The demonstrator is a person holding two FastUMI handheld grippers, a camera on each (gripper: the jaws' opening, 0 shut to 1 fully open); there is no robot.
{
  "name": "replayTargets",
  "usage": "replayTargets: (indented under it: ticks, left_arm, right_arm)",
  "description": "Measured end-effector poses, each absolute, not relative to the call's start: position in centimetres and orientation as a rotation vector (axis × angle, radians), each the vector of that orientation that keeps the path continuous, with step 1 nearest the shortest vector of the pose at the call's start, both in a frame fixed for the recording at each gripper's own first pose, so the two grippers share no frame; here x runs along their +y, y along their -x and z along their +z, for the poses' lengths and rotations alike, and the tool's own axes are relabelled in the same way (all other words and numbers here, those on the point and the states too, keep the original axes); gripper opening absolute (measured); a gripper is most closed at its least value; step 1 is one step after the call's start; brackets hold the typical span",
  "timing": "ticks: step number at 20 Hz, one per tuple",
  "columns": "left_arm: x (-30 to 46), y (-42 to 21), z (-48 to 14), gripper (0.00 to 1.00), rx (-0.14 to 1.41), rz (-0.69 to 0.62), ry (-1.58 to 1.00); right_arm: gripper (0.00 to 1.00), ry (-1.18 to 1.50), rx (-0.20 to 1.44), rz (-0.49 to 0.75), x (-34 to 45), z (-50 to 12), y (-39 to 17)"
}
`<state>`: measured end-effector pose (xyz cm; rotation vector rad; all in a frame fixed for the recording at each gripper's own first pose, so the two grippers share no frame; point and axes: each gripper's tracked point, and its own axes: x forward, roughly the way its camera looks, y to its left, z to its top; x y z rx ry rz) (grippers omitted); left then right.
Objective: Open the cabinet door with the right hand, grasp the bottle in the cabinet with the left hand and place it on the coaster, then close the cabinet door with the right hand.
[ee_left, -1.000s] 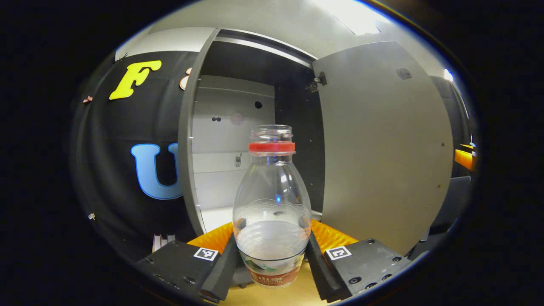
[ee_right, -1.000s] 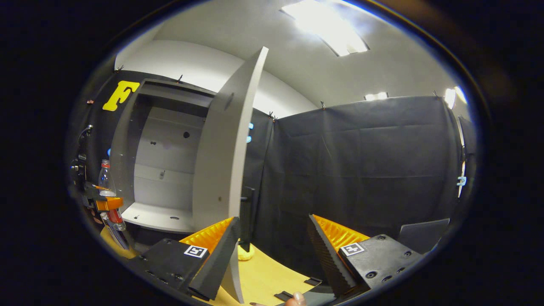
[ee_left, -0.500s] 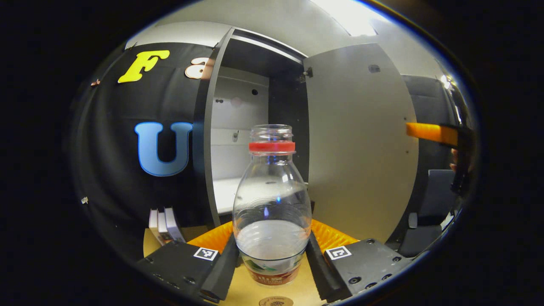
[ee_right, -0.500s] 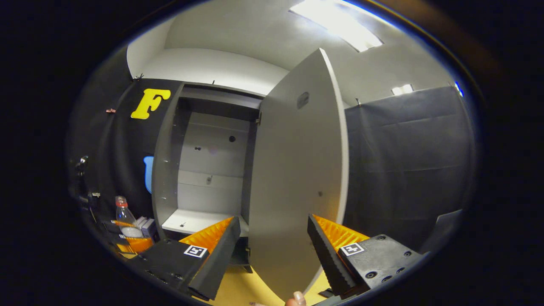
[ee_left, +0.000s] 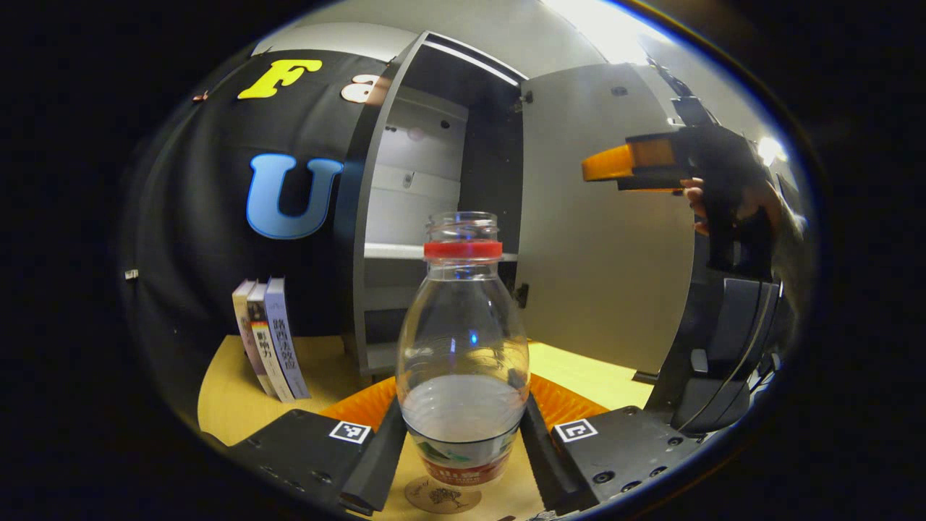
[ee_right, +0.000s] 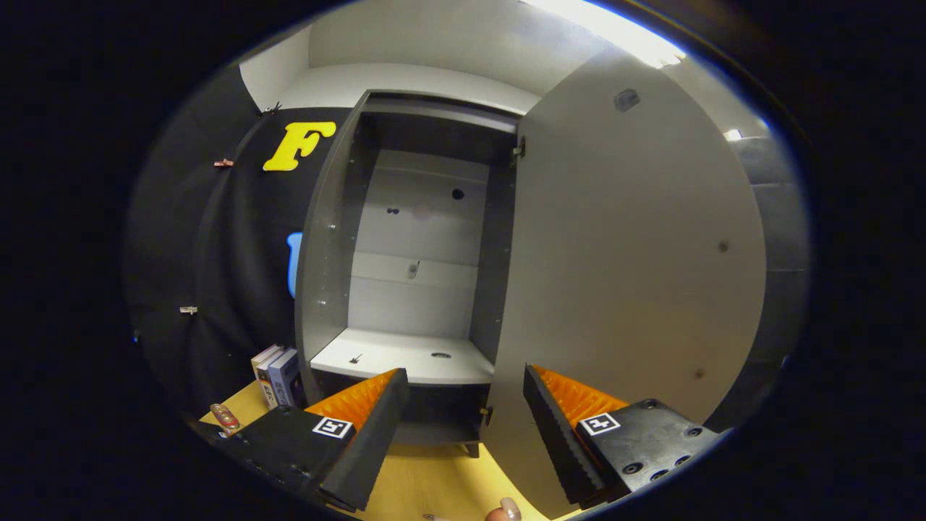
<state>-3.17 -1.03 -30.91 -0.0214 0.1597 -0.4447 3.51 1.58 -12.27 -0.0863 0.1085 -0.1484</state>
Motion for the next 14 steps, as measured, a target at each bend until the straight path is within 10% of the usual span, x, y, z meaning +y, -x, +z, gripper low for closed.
replayTargets:
  ticks: [14]
  left_arm:
    - [0.5, 3.0, -40.8, 0.79, 0.17, -0.369, -0.043]
  right_arm:
    - [0.98, 0.184, 0.266, -0.024, 4.7, -20.1, -3.3]
